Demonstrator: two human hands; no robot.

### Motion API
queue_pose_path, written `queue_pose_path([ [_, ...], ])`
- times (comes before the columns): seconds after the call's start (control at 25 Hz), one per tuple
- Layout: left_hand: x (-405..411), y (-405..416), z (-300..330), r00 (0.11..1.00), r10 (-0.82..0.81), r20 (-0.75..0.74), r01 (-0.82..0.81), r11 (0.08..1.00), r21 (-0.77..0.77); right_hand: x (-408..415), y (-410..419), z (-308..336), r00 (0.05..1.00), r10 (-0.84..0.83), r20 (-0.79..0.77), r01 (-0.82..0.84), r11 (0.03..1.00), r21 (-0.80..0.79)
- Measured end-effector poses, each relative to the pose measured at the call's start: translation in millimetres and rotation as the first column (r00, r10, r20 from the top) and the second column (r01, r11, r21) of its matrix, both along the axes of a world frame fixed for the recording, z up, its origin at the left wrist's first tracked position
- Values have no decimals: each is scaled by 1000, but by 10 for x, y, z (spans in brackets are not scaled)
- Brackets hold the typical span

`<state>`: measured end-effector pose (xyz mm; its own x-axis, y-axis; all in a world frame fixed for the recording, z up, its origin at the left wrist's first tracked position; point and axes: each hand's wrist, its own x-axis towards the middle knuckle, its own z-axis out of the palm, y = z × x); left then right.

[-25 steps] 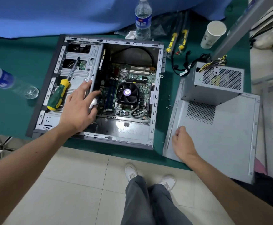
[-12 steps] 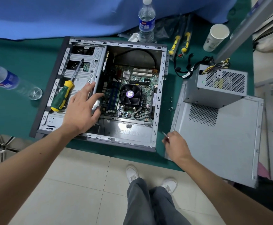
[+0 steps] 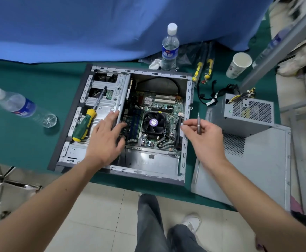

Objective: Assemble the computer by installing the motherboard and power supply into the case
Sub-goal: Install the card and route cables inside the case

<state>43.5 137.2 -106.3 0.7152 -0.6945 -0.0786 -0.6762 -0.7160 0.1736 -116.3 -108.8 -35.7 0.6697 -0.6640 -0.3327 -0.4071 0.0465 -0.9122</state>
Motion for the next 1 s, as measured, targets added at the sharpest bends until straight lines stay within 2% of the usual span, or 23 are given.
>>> queue_pose_path([
  [0.08,-9,16,-34,1000,-5,1,5,1000,18,82,157,83,998,66,-18,-66,998,-3],
  [0.16,-48,10,-50,1000,1,-19,0,1000,25,129,328,78,993,98,-70,-89,989,120],
  [0.24,-96,-10,-29,1000,2,-27,-1,1000,25,174,467,53,985,105,-135,-73,972,224],
  [0.4,-47,-26,75,997,-19,-81,18,1000,-24,375,646,17,969,102,-226,-29,952,305],
  [0.48,28,-45,173,983,-10,-185,-9,995,-100,495,694,40,966,108,-236,-24,943,333],
  [0.56,12,-32,320,933,12,-360,-110,961,-253,531,753,103,964,151,-221,-63,930,361],
  [0.64,-52,0,507,890,-65,-451,-134,909,-395,517,832,200,964,204,-171,-127,917,378],
  [0.76,-182,9,771,808,-222,-546,-92,867,-489,500,908,353,956,266,-125,-203,906,372],
  [0.92,-253,-10,1024,835,-192,-515,-189,779,-597,486,901,568,943,330,-51,-290,885,363],
  [1.0,-292,16,1144,846,-201,-494,-183,761,-623,451,908,661,939,343,-22,-308,868,389],
])
